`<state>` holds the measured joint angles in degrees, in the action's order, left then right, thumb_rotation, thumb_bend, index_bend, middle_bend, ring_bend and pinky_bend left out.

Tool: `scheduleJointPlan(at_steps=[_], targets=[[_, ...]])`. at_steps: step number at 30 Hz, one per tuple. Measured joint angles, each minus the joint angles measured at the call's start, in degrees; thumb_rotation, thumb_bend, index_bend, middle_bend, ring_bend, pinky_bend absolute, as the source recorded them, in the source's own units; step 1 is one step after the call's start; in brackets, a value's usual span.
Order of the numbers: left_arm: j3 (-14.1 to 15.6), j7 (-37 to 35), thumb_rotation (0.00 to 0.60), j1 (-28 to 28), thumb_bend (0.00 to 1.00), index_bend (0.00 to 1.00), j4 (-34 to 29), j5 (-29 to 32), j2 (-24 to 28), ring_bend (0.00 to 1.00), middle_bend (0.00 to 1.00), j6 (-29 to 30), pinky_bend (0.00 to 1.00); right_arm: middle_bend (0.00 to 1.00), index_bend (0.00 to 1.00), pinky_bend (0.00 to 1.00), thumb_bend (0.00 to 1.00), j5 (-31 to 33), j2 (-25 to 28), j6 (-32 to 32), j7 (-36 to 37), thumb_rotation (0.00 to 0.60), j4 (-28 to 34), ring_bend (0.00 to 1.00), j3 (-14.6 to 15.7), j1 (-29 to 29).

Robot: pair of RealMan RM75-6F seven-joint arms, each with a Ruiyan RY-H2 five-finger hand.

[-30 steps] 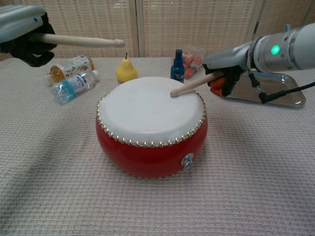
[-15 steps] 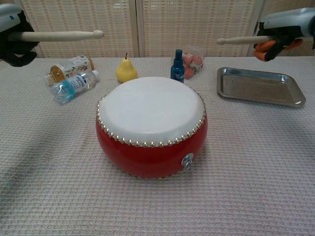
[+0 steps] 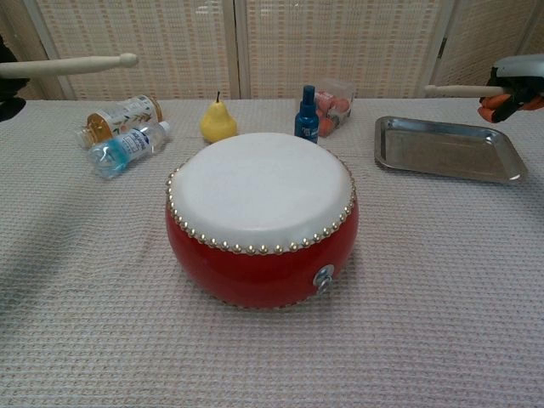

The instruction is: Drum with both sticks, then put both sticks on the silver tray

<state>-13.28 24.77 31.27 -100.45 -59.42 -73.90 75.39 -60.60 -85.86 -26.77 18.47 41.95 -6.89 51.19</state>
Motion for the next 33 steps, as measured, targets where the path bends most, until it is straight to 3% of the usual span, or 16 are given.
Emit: scheduleJointPlan(at_steps=[3, 8, 14, 23, 33], targets=[[0.0, -0.4, 0.6, -0.3, 0.89, 1.0, 0.1, 0.3, 0.2, 1.0, 1.0, -0.1, 1.0, 0.76, 0.96, 0.73, 0.56, -4.3, -4.2, 3.7, 3.7, 0.6, -6.8, 0.75, 0.0, 0.6], [-0.1, -1.0, 0.6, -0.7, 0.89, 1.0, 0.3, 0.6, 0.3, 1.0, 1.0, -0.2, 1.0, 0.56, 0.73, 0.5, 0.44, -9.3, -9.1, 7.0, 8.4, 0.6, -14.5, 0.5, -0.1, 1.8], [-0.4, -1.4, 0.6, -1.1, 0.89, 1.0, 0.5, 0.6, 0.4, 1.0, 1.0, -0.1, 1.0, 0.38, 0.48, 0.35, 0.35, -11.7, -12.3, 9.9, 11.7, 0.6, -20.8, 0.26, -0.7, 3.3], [0.1, -1.9, 0.6, -1.7, 0.89, 1.0, 0.6, -0.2, 0.6, 1.0, 1.0, 0.0, 1.0, 0.22, 0.23, 0.21, 0.29, -11.4, -15.9, 13.6, 11.1, 0.6, -27.5, 0.09, -3.2, 4.9], [-0.1, -2.3, 0.6, -1.8, 0.89, 1.0, 0.8, -1.2, 0.9, 1.0, 1.0, -0.2, 1.0, 0.2, 0.21, 0.2, 0.29, -11.4, -13.9, 9.7, 11.1, 0.6, -24.8, 0.09, -5.2, 5.1]])
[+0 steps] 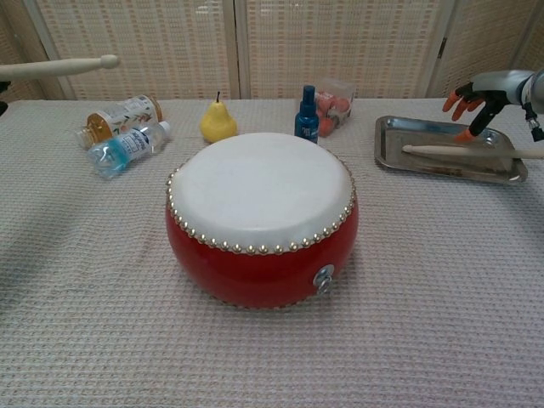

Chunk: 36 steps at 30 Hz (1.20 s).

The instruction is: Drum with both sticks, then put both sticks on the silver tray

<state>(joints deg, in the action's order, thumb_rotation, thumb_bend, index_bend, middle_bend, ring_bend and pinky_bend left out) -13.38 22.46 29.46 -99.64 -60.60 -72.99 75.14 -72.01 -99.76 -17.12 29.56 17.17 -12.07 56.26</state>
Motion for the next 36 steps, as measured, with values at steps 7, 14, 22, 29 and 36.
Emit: scheduleJointPlan(at_steps=[7, 14, 22, 29, 36], targets=[[0.2, 0.2, 0.6, 0.4, 0.89, 1.0, -0.3, -1.5, 0.3, 1.0, 1.0, -0.6, 1.0, 0.2, 0.28, 0.29, 0.28, -2.1, 6.6, -7.4, 1.4, 0.6, 11.2, 0.14, -0.1, -2.1], [0.4, 1.3, 0.6, 2.3, 0.89, 1.0, -1.0, -3.0, -0.5, 1.0, 1.0, -2.9, 1.0, 0.2, 0.3, 0.3, 0.27, -3.5, 16.2, -14.0, 1.3, 0.6, 26.9, 0.17, -0.2, -5.3], [-0.9, 9.7, 0.6, 7.3, 0.88, 1.0, -2.9, -2.5, -3.6, 1.0, 1.0, -4.5, 1.0, 0.22, 0.33, 0.33, 0.27, -0.5, 33.3, -19.6, -3.0, 0.6, 59.5, 0.2, -2.7, -9.3], [-1.1, 16.4, 0.6, 10.5, 0.89, 1.0, -4.3, -0.2, -6.8, 1.0, 1.0, -5.0, 1.0, 0.22, 0.37, 0.34, 0.26, 6.8, 44.3, -20.6, -8.5, 0.6, 81.9, 0.2, -5.9, -9.7], [-0.7, 18.9, 0.6, 12.0, 0.89, 1.0, -4.8, 2.9, -9.4, 1.0, 1.0, -4.9, 1.0, 0.23, 0.43, 0.34, 0.25, 15.1, 42.1, -20.9, -18.2, 0.6, 86.4, 0.2, -6.3, -4.9]])
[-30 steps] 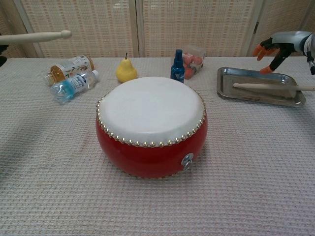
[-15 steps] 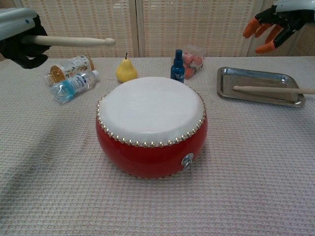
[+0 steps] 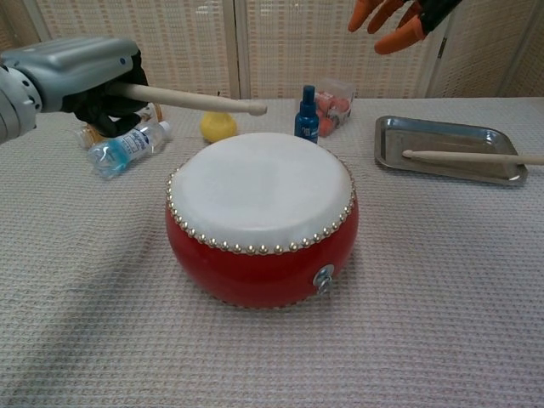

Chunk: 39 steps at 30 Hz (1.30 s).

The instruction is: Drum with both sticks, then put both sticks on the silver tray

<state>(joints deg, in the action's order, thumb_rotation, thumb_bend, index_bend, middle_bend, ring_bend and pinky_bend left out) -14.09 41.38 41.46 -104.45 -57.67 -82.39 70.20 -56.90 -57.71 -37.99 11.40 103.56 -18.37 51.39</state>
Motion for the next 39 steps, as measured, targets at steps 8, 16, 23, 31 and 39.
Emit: scheduleJointPlan(at_steps=[8, 16, 23, 31, 39], targets=[[-0.8, 3.5, 0.6, 1.6, 0.89, 1.0, 0.0, 4.8, -3.1, 1.0, 1.0, 1.7, 1.0, 0.23, 0.44, 0.34, 0.25, 12.6, -9.2, -5.8, -14.4, 0.6, 1.1, 0.2, 2.2, 7.0], [-1.6, 6.8, 0.6, 3.4, 0.89, 1.0, -0.4, 8.3, -4.4, 1.0, 1.0, 3.2, 1.0, 0.23, 0.45, 0.34, 0.23, 20.6, -17.7, -14.3, -23.9, 0.6, 1.8, 0.2, 2.5, 12.4], [-1.9, 8.2, 0.6, 4.6, 0.89, 1.0, -0.2, 10.8, -5.2, 1.0, 1.0, 4.1, 1.0, 0.23, 0.45, 0.34, 0.22, 24.1, -18.8, -15.7, -26.4, 0.6, 3.4, 0.2, 1.7, 13.8], [-1.4, 9.1, 0.6, 5.3, 0.89, 1.0, 1.1, 11.3, -5.8, 1.0, 1.0, 5.2, 1.0, 0.23, 0.45, 0.34, 0.21, 24.1, -16.5, -16.6, -26.4, 0.6, 6.8, 0.2, 1.0, 12.9], [-1.5, 10.2, 0.6, 5.9, 0.89, 1.0, 0.4, 11.7, -6.3, 1.0, 1.0, 6.7, 1.0, 0.23, 0.46, 0.34, 0.2, 25.1, -19.5, -18.7, -28.9, 0.6, 5.5, 0.2, 1.4, 13.8]])
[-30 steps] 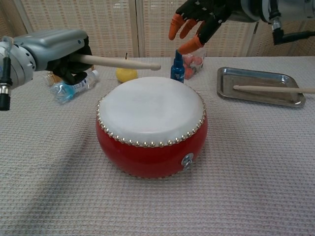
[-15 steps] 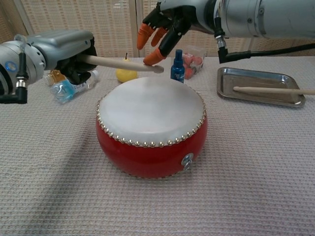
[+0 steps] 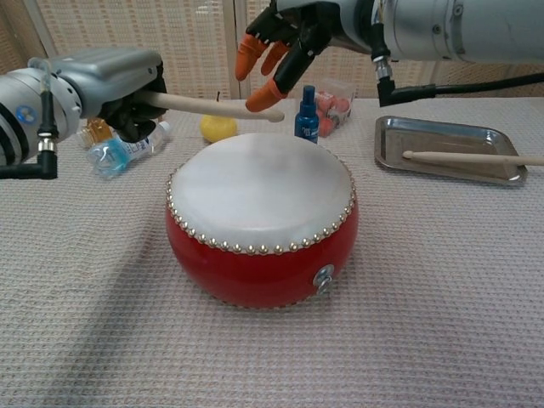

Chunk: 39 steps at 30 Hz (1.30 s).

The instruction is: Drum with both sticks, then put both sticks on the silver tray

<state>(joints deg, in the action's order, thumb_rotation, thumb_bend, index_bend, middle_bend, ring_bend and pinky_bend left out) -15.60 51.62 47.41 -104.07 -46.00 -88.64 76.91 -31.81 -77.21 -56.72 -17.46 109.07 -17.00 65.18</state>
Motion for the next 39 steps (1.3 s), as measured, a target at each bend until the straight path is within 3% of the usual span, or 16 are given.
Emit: scheduleJointPlan(at_steps=[18, 39], targets=[[0.2, 0.8, 0.6, 1.3, 0.89, 1.0, -1.1, 0.8, -0.6, 1.0, 1.0, 0.7, 1.0, 0.25, 0.5, 0.34, 0.21, 3.5, -6.6, -1.2, -4.0, 0.6, -4.8, 0.2, -1.7, 3.2], [1.1, 1.6, 0.6, 2.3, 0.89, 1.0, -1.3, 0.6, -1.1, 1.0, 1.0, 1.0, 1.0, 0.27, 0.54, 0.34, 0.33, 3.9, -8.8, -1.1, -5.4, 0.6, -6.6, 0.2, -2.3, 3.7]])
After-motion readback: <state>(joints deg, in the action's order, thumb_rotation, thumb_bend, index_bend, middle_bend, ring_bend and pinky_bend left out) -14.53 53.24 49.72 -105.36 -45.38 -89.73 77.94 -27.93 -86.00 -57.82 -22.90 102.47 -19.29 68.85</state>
